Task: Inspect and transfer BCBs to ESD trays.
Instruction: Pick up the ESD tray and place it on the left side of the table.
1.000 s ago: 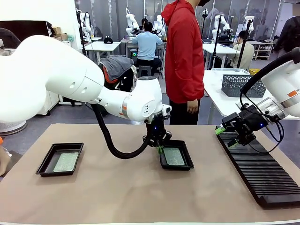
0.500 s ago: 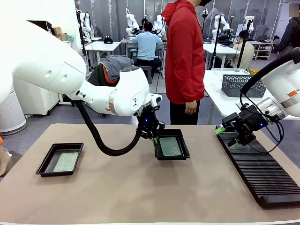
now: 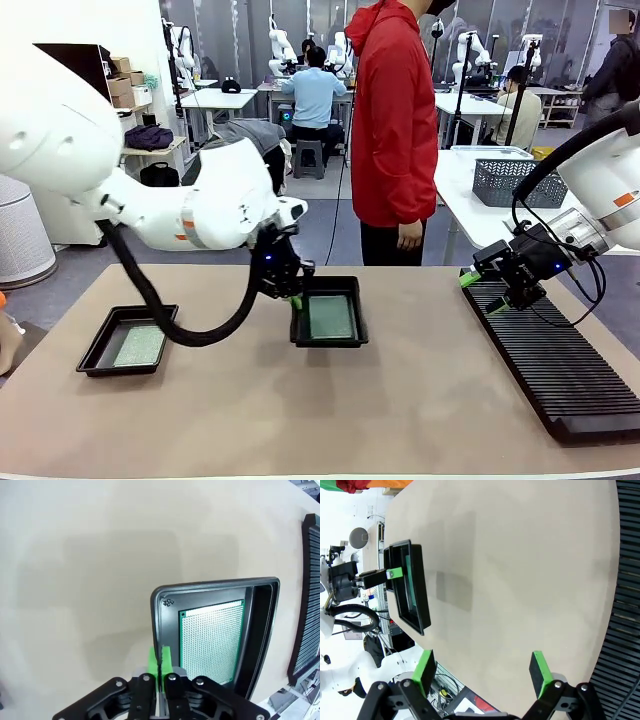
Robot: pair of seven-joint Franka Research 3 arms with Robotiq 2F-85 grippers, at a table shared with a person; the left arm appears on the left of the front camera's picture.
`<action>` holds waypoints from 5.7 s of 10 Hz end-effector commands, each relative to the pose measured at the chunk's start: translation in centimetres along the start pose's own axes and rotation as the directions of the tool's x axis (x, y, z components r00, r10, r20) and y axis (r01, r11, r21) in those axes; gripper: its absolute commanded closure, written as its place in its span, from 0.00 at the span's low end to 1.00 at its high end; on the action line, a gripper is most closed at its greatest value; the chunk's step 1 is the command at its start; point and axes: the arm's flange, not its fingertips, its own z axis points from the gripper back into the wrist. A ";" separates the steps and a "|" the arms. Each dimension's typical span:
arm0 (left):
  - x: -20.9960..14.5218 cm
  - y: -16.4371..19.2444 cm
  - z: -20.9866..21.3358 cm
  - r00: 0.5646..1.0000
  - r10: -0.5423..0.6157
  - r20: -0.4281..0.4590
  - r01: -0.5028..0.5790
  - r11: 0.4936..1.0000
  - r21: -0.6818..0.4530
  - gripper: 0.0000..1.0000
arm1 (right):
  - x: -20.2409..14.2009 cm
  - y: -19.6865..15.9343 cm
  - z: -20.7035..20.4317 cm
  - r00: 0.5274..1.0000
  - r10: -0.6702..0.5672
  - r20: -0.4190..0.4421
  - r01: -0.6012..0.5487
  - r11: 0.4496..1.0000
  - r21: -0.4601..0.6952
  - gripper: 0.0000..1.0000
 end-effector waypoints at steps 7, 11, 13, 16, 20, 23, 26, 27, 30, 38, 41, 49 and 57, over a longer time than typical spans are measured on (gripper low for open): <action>-4.1 16.0 3.3 0.999 -0.027 -0.030 0.027 1.000 0.002 1.00 | -0.1 0.2 0.0 1.000 -0.021 0.005 0.021 1.000 -0.015 0.00; -3.3 20.5 3.4 1.000 -0.003 -0.013 0.003 1.000 -0.009 1.00 | -0.1 0.2 0.0 1.000 -0.021 0.005 0.021 1.000 -0.015 0.00; -2.6 21.2 2.3 1.000 0.009 -0.021 -0.009 1.000 -0.013 1.00 | -0.1 0.2 0.0 1.000 -0.021 0.005 0.021 1.000 -0.015 0.00; -1.5 21.0 0.5 0.999 0.017 -0.027 -0.018 1.000 -0.019 1.00 | -0.1 0.2 0.0 1.000 -0.021 0.005 0.021 1.000 -0.015 0.00; -0.8 20.9 -0.2 0.999 0.028 -0.036 -0.028 1.000 0.002 1.00 | -0.1 0.2 0.0 1.000 -0.021 0.005 0.021 1.000 -0.015 0.00; -1.2 20.7 -0.1 0.998 0.033 -0.056 -0.032 0.999 0.014 1.00 | -0.1 0.2 0.0 1.000 -0.021 0.005 0.021 1.000 -0.015 0.00; -1.2 20.7 -0.1 0.998 0.033 -0.056 -0.032 0.999 0.014 1.00 | -0.1 0.2 0.0 1.000 -0.021 0.005 0.021 1.000 -0.015 0.00; -1.1 20.3 -0.2 0.998 0.027 -0.057 -0.027 1.000 0.012 0.97 | -0.1 0.2 0.0 1.000 -0.021 0.005 0.021 1.000 -0.015 0.00; -0.9 19.2 0.9 0.997 0.044 -0.063 -0.039 0.995 0.087 0.79 | -0.1 0.2 0.0 1.000 -0.021 0.005 0.021 1.000 -0.015 0.00; -2.7 16.0 7.7 0.996 0.042 -0.080 -0.017 0.959 0.282 0.23 | -0.1 0.2 0.0 1.000 -0.021 0.005 0.021 1.000 -0.015 0.00; -4.1 15.4 10.9 0.997 0.046 -0.069 -0.022 0.948 0.318 0.00 | -0.1 0.2 0.0 1.000 -0.021 0.005 0.021 1.000 -0.015 0.00; -4.2 15.0 12.1 0.998 0.024 -0.063 -0.005 0.959 0.282 0.00 | -0.1 0.2 0.0 1.000 -0.021 0.005 0.021 1.000 -0.015 0.00; -4.2 15.0 12.1 0.998 0.024 -0.063 -0.005 0.959 0.282 0.00 | -0.1 0.2 0.0 1.000 -0.021 0.005 0.021 1.000 -0.015 0.00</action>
